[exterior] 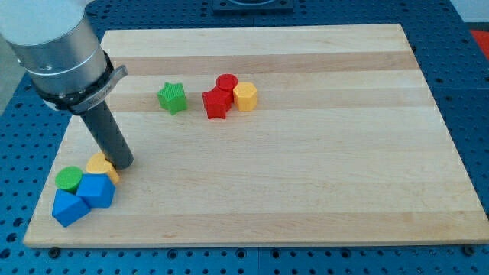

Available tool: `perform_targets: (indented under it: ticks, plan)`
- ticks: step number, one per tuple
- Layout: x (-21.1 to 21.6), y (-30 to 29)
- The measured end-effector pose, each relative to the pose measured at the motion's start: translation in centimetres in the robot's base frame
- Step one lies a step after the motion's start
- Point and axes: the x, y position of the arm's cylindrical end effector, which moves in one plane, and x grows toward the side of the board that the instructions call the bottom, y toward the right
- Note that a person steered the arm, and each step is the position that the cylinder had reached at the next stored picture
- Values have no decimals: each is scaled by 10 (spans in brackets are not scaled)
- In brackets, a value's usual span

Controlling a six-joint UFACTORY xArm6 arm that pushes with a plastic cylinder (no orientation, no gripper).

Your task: Point your arm at the center right of the board

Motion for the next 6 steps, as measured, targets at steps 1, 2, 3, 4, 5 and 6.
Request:
perform_targets:
  ticks: [1, 2, 3, 4, 5, 6]
  plan:
    - [5, 0]
    - [5, 22]
    - [4, 139]
    - [7, 248]
    - [20, 342]
    - [-46, 422]
